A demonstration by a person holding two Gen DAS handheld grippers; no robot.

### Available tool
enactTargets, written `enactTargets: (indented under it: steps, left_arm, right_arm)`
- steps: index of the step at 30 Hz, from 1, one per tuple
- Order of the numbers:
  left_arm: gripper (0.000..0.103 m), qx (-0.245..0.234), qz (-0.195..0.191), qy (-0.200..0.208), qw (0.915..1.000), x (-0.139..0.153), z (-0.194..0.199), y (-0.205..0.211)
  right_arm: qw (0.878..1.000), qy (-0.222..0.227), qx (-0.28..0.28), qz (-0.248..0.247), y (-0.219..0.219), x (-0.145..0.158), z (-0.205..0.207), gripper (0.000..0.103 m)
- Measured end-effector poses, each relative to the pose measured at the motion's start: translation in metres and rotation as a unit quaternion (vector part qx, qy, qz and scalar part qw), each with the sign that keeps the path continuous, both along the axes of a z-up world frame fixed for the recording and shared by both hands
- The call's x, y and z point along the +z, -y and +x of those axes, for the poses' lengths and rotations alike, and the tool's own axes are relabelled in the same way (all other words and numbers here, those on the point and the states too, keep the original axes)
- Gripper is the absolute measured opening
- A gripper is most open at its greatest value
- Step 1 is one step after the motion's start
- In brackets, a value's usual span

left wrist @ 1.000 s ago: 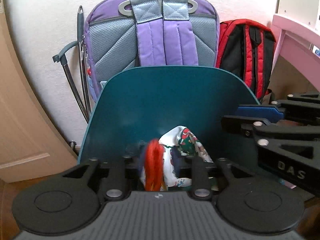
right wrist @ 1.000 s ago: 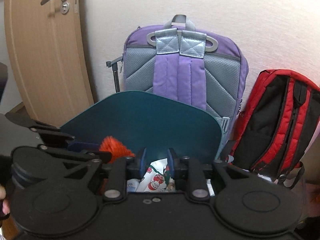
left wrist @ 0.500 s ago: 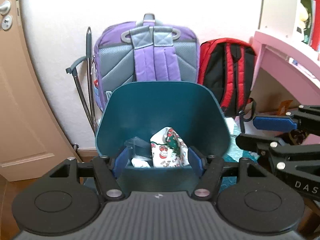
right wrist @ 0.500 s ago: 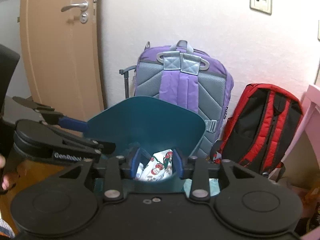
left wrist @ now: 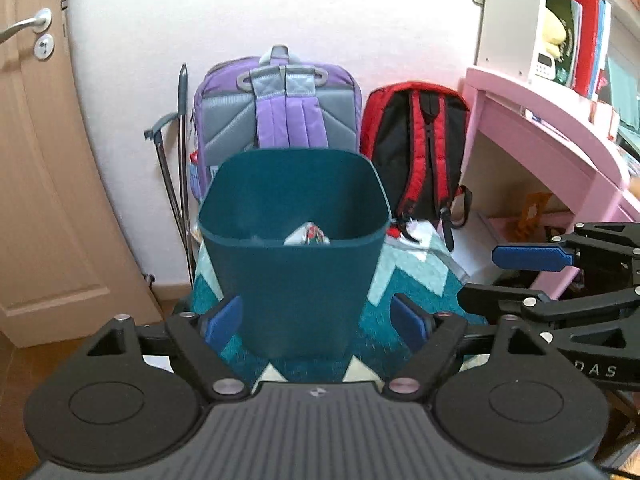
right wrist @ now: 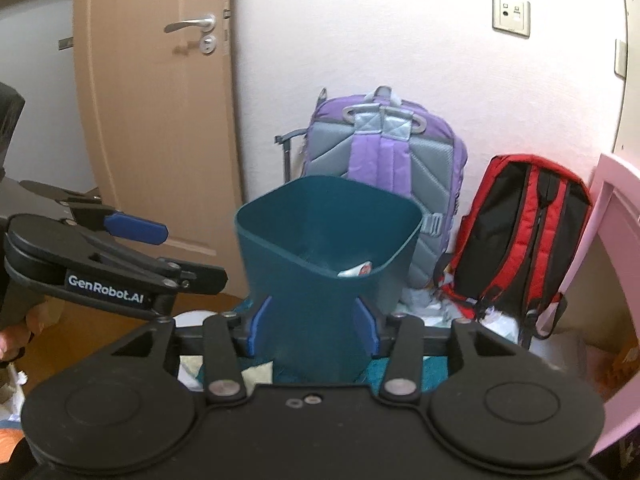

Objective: Collect trash
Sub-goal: 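Move both tools back down to the floor trash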

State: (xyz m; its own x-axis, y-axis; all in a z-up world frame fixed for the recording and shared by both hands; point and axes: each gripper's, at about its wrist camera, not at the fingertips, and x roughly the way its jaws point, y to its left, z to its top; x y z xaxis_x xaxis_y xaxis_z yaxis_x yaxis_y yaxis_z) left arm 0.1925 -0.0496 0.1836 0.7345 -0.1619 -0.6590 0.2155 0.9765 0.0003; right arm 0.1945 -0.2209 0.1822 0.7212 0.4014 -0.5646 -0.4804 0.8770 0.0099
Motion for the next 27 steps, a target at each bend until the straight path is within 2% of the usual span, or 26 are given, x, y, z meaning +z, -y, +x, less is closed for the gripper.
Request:
enactTargets:
  steps: [7, 11, 17, 23, 27]
  left_arm:
    - [0.088, -0.001, -0.018, -0.026, 0.9995, -0.038, -0.035, -0.019]
    - [0.1, -0.005, -0.032, -0.034, 0.9989, -0.073, -0.046, -0.034]
    - [0.1, 0.009, -0.055, -0.077, 0.9955, -0.142, -0.034, -0.065]
    - [0.1, 0.04, -0.034, -0.135, 0.9894, -0.226, -0.001, -0.107]
    - [0.1, 0.067, -0.027, -0.184, 0.9803, -0.28, 0.019, -0.135]
  right_arm:
    - [1.0, -0.027, 0.017, 0.003, 0.001, -0.039, -0.029, 0.049]
    - [0.998, -0.061, 0.023, 0.008, 0.001, -0.075, -0.034, 0.05]
    - [0.992, -0.12, 0.029, -0.006, -0.009, -0.154, -0.026, 0.051]
    - [0.982, -0.183, 0.022, -0.039, -0.026, -0.249, -0.004, 0.05]
    - [0.972, -0.231, 0.012, -0.033, -0.034, -0.306, 0.015, 0.05]
